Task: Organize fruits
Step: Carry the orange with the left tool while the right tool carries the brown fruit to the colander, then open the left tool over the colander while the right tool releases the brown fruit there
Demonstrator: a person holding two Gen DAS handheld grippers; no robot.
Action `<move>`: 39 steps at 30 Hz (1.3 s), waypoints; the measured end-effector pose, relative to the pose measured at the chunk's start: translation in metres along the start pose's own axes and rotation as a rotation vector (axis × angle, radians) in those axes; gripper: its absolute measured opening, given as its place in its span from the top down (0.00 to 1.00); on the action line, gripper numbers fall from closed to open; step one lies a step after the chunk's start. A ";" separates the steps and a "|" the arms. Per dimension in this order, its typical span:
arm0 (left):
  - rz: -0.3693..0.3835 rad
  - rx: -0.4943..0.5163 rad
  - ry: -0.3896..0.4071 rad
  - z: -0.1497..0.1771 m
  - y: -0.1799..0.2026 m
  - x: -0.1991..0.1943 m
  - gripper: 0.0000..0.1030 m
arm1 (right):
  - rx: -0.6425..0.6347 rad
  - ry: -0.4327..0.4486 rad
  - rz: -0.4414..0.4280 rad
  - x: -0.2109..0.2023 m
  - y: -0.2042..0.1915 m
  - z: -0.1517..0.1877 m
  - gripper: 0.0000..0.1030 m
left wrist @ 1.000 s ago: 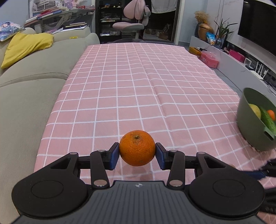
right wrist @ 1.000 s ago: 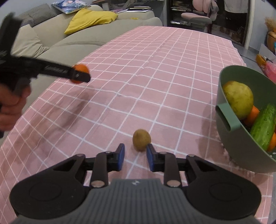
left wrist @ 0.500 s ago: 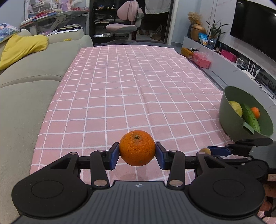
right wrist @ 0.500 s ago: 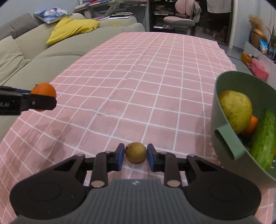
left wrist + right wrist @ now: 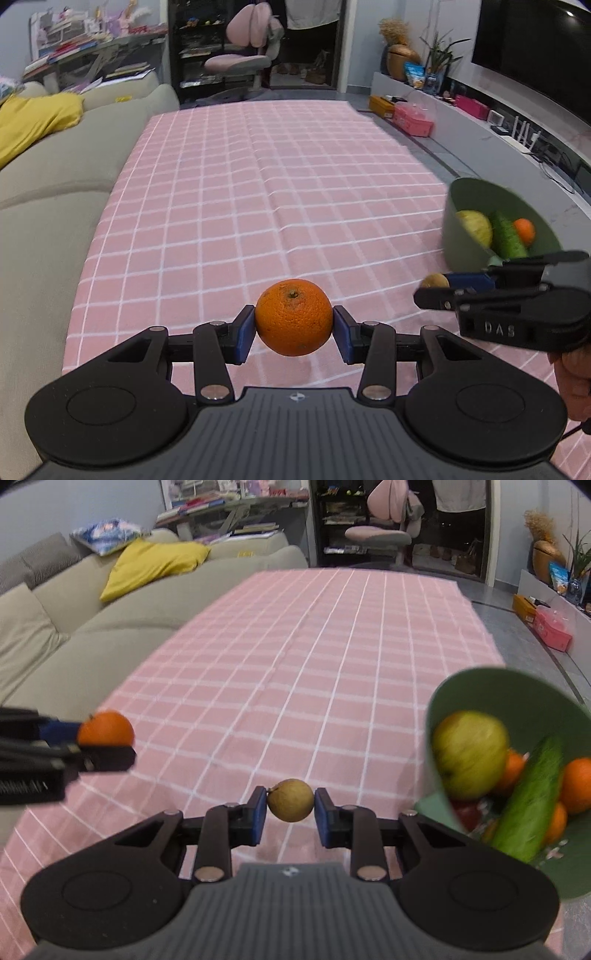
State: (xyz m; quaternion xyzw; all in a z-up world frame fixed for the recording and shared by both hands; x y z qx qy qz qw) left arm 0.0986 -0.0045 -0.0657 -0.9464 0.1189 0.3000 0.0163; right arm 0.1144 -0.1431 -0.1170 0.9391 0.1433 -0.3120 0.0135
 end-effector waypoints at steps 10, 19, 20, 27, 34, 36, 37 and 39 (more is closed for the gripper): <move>0.087 0.084 0.034 -0.041 0.080 0.003 0.52 | 0.060 0.092 0.045 -0.053 0.057 -0.048 0.77; 0.169 0.128 0.030 -0.056 0.150 0.034 0.52 | 0.142 0.107 0.126 -0.082 0.131 -0.054 0.77; 0.175 0.139 0.023 -0.056 0.157 0.040 0.52 | 0.143 0.100 0.138 -0.083 0.137 -0.052 0.77; 0.201 0.230 -0.062 -0.036 0.190 0.085 0.52 | 0.182 -0.005 0.177 -0.066 0.166 -0.031 0.77; 0.181 0.309 -0.136 -0.022 0.207 0.108 0.46 | 0.183 -0.060 0.185 -0.058 0.168 -0.020 0.76; 0.180 0.302 -0.143 -0.023 0.208 0.108 0.46 | 0.182 -0.056 0.185 -0.057 0.169 -0.021 0.70; 0.183 0.291 -0.140 -0.025 0.207 0.106 0.41 | 0.183 -0.046 0.189 -0.058 0.169 -0.023 0.62; 0.175 0.278 -0.107 -0.031 0.204 0.099 0.25 | 0.186 -0.026 0.196 -0.062 0.171 -0.026 0.58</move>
Point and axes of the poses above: each gripper's, at about its wrist camera, not at the fingertips, and x roughly the way its jaws point, y to its right, z to its underside, the point moved 7 cm from there along x, roughly the way its jaws point, and after that the axes turned 12 degrees about y, right-handed, at the moved point
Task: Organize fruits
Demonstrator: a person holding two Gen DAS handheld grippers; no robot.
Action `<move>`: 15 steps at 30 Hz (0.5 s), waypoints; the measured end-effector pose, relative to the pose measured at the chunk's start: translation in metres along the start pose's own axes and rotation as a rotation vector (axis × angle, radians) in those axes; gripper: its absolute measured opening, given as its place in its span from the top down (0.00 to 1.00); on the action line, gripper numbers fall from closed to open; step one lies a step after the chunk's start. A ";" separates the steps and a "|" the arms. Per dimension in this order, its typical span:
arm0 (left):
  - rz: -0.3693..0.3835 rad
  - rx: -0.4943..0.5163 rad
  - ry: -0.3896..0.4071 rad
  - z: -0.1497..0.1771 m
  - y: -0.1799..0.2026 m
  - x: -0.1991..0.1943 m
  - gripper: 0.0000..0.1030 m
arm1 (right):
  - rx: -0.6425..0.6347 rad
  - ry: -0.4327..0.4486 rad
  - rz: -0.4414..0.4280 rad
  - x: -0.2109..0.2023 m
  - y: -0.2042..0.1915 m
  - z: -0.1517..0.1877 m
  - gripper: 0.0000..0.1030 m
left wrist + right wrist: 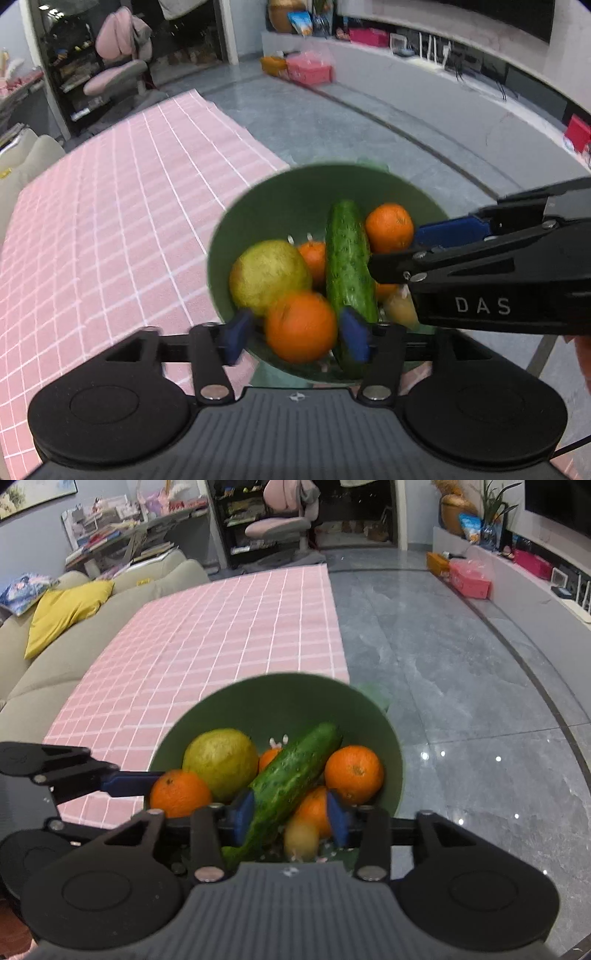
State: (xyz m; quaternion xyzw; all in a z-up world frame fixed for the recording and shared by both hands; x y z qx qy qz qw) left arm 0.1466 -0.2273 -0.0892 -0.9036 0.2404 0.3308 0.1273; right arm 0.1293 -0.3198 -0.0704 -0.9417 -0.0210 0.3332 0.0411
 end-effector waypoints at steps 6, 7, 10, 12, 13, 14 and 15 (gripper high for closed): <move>-0.023 -0.062 0.040 -0.007 -0.006 -0.031 0.18 | 0.008 0.012 0.010 -0.011 -0.001 -0.008 0.50; -0.023 -0.070 0.040 -0.008 -0.005 -0.034 0.18 | 0.005 0.017 0.010 -0.014 -0.001 -0.010 0.48; -0.035 -0.076 0.034 -0.009 -0.004 -0.042 0.18 | -0.003 0.028 0.007 -0.024 -0.004 -0.015 0.45; -0.050 -0.076 0.029 -0.010 -0.003 -0.047 0.18 | -0.005 0.030 0.010 -0.031 -0.004 -0.016 0.42; -0.059 -0.082 0.025 -0.009 -0.003 -0.050 0.18 | -0.006 0.032 0.012 -0.035 -0.004 -0.017 0.41; -0.069 -0.090 0.019 -0.011 -0.004 -0.051 0.18 | -0.006 0.034 0.014 -0.038 -0.003 -0.017 0.40; -0.078 -0.104 0.012 -0.011 -0.004 -0.053 0.18 | -0.005 0.034 0.015 -0.042 -0.003 -0.017 0.37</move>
Point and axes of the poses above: each gripper's, at about its wrist camera, not at the fingertips, and x roughly the way its jaws point, y to its right, z to its underside, the point moved 7 cm from there along x, roughly the way its jaws point, and after that the axes turned 12 degrees about y, right-handed, at the moved point
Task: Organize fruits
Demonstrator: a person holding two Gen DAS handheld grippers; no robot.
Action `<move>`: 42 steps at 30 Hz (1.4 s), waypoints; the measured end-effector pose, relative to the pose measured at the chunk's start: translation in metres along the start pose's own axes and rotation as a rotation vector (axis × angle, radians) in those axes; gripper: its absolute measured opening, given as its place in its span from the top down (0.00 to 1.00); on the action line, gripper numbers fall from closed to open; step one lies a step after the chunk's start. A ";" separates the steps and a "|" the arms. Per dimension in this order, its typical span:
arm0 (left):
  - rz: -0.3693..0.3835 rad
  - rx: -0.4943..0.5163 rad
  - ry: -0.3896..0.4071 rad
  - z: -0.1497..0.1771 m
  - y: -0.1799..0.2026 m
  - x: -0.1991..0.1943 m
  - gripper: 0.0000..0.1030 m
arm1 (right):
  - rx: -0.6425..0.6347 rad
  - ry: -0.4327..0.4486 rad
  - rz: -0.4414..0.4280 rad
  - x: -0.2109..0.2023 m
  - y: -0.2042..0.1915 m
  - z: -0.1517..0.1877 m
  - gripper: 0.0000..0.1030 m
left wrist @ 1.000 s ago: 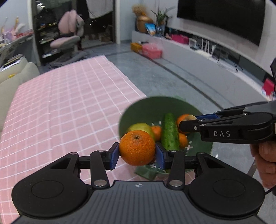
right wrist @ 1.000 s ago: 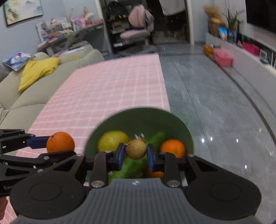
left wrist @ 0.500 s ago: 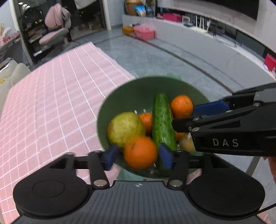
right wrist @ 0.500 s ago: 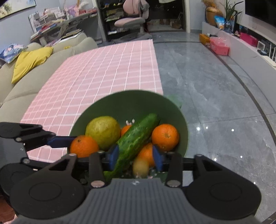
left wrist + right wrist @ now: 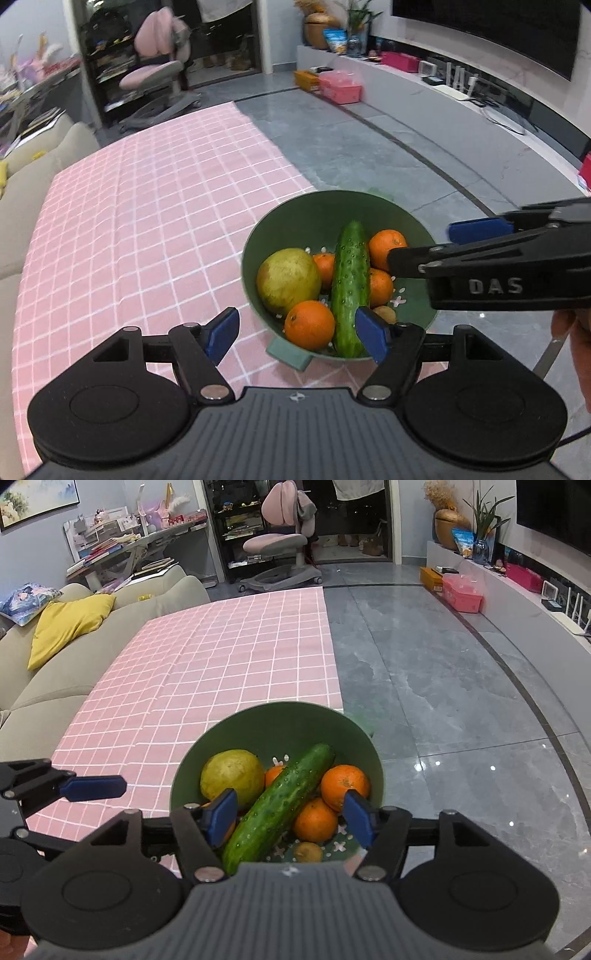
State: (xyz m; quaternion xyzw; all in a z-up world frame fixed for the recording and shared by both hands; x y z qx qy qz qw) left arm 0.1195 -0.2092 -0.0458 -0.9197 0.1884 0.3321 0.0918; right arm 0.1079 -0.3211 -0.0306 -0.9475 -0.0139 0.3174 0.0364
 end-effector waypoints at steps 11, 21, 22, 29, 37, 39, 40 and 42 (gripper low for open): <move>-0.077 -0.081 -0.039 -0.001 0.007 -0.008 0.16 | 0.009 -0.002 0.019 -0.025 0.015 0.006 0.29; -0.123 -0.128 -0.055 0.004 0.009 -0.018 0.15 | 0.050 0.005 0.017 -0.034 0.028 0.003 0.29; -0.125 -0.135 -0.056 0.004 0.009 -0.019 0.15 | 0.052 0.006 0.016 -0.035 0.029 0.003 0.29; -0.136 -0.131 -0.050 -0.003 0.017 -0.028 0.14 | 0.066 0.012 0.013 -0.042 0.035 0.002 0.29; -0.134 -0.120 -0.048 -0.005 0.030 -0.030 0.14 | 0.077 0.016 0.012 -0.047 0.042 0.001 0.28; -0.134 -0.115 -0.046 -0.006 0.033 -0.030 0.14 | 0.081 0.019 0.013 -0.048 0.045 0.002 0.28; -0.135 -0.113 -0.045 -0.006 0.034 -0.030 0.14 | 0.083 0.020 0.012 -0.048 0.045 0.001 0.28; -0.136 -0.108 -0.041 -0.007 0.036 -0.030 0.14 | 0.084 0.022 0.012 -0.050 0.047 0.001 0.28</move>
Point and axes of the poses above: each gripper's, at about its wrist camera, not at the fingertips, and x roughly the way its jaws point, y to its right, z to its underside, the point moved 7 cm from there along x, roughly the way its jaws point, and after that the axes turned 12 degrees about y, right-handed, at the moved point
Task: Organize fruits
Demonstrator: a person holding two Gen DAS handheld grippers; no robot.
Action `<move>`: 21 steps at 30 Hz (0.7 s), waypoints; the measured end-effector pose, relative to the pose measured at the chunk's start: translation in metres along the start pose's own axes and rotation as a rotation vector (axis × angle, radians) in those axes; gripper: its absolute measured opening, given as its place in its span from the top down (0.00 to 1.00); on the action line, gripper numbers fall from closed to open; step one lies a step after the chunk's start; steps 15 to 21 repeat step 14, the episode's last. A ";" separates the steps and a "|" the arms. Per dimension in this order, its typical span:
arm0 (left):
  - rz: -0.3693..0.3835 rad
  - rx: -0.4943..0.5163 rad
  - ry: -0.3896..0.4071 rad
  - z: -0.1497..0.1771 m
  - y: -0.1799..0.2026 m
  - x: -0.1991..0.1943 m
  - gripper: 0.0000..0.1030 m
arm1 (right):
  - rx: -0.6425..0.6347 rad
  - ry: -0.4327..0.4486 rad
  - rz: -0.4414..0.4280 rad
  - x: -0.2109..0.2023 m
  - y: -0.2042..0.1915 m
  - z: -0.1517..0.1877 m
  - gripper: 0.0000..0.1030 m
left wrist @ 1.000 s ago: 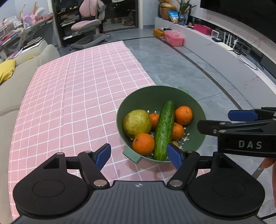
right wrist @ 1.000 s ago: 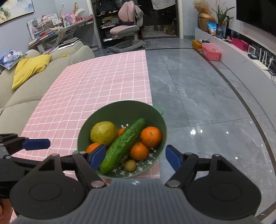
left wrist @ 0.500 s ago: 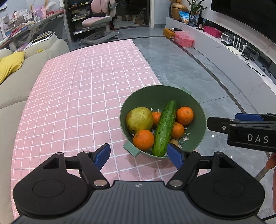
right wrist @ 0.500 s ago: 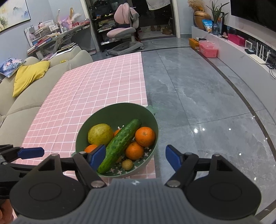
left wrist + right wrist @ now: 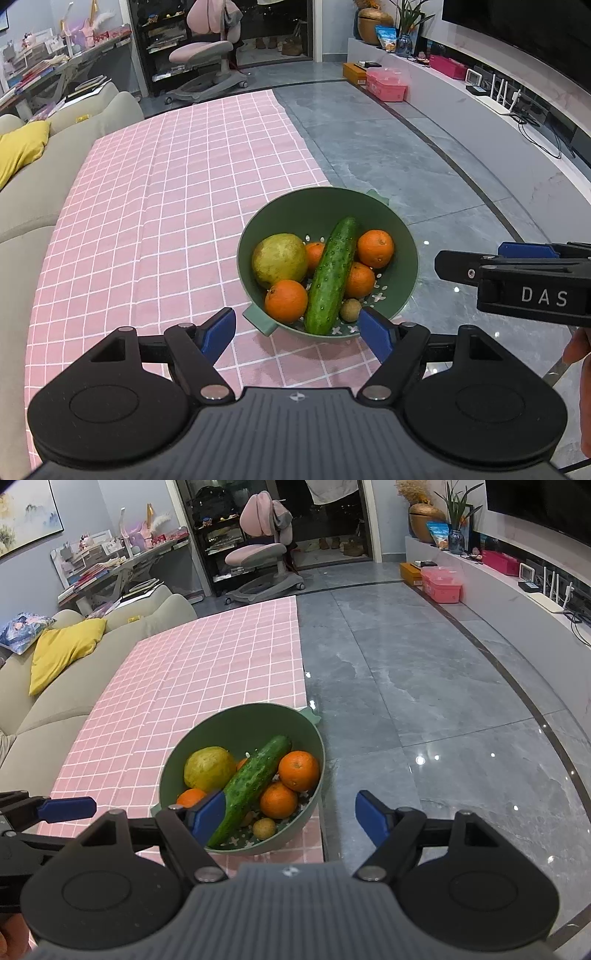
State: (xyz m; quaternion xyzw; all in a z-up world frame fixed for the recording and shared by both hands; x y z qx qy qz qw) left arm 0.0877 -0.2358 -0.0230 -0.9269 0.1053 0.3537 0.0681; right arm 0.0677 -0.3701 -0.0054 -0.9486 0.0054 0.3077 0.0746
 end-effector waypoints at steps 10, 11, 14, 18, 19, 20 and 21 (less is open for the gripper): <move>0.009 0.006 0.004 0.001 0.004 0.003 0.13 | 0.000 0.000 0.001 0.000 -0.002 0.001 0.27; 0.012 0.007 0.007 0.001 0.004 0.004 0.13 | 0.000 0.000 0.000 -0.001 -0.001 0.001 0.27; 0.017 0.009 0.016 0.002 0.004 0.003 0.13 | -0.006 -0.002 -0.001 0.000 -0.002 0.001 0.27; 0.017 0.009 0.016 0.002 0.004 0.003 0.13 | -0.006 -0.002 -0.001 0.000 -0.002 0.001 0.27; 0.017 0.009 0.016 0.002 0.004 0.003 0.13 | -0.006 -0.002 -0.001 0.000 -0.002 0.001 0.27; 0.017 0.009 0.016 0.002 0.004 0.003 0.13 | -0.006 -0.002 -0.001 0.000 -0.002 0.001 0.27; 0.017 0.009 0.016 0.002 0.004 0.003 0.13 | -0.006 -0.002 -0.001 0.000 -0.002 0.001 0.27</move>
Point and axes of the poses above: each gripper's, at about its wrist camera, not at the fingertips, and x roughly the way its jaws point, y to its right, z to its underside, the point moved 7 cm from there along x, roughly the way its jaws point, and after that the axes turned 12 degrees about y, right-handed, at the moved point
